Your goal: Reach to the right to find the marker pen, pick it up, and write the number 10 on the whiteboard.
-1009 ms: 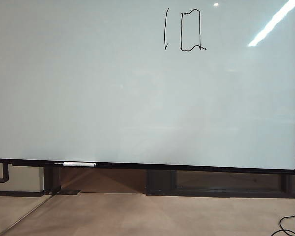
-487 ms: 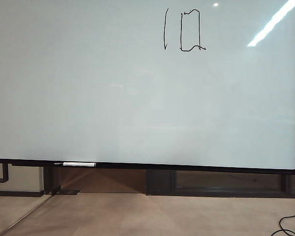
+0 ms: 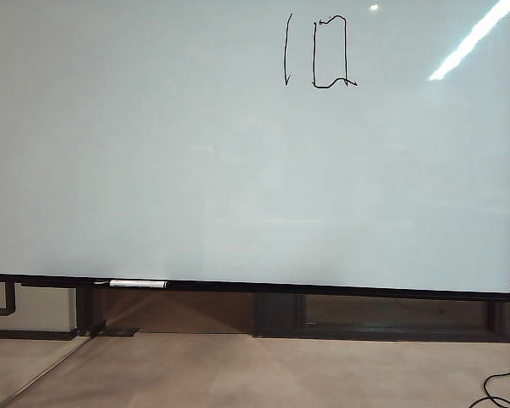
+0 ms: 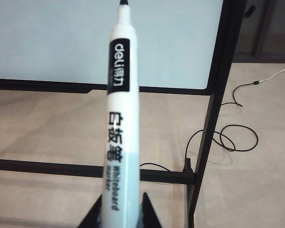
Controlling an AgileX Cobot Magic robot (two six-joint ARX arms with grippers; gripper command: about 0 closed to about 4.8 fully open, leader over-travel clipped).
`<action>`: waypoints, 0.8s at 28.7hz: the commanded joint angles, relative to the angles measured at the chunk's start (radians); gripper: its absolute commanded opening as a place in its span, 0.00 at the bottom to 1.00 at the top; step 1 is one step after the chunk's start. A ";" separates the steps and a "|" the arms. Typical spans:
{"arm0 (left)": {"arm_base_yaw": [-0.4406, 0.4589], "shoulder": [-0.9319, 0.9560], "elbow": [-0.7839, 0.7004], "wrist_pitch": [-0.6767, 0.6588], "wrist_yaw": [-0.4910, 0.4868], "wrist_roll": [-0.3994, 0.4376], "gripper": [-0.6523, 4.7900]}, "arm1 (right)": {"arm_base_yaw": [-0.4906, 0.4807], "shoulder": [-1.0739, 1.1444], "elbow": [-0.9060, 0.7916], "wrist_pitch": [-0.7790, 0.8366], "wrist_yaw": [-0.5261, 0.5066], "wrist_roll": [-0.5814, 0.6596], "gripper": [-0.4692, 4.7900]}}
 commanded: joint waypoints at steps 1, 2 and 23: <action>-0.002 0.000 0.003 0.005 0.003 -0.003 0.11 | 0.001 0.001 -0.004 0.013 0.000 0.001 0.09; -0.002 0.000 0.003 0.005 0.003 -0.003 0.11 | 0.001 0.001 -0.004 0.014 0.000 0.001 0.09; -0.002 0.000 0.003 0.005 0.003 -0.003 0.11 | 0.000 0.001 -0.007 0.080 0.025 0.008 0.09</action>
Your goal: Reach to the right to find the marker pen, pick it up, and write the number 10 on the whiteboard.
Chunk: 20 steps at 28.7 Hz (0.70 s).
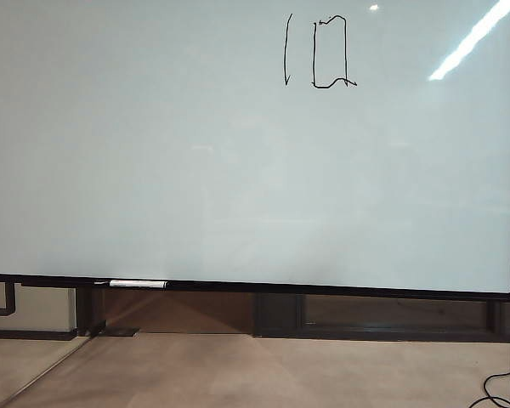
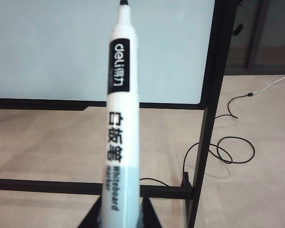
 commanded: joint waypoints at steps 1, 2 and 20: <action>-0.002 0.001 0.002 0.005 0.003 -0.003 0.11 | 0.000 0.001 0.003 -0.003 0.001 0.004 0.09; -0.002 0.001 0.003 0.005 0.003 -0.003 0.11 | 0.001 0.001 0.003 -0.011 0.001 0.004 0.09; -0.002 0.001 0.003 0.005 0.003 -0.003 0.11 | 0.000 0.001 0.003 -0.036 0.001 0.004 0.09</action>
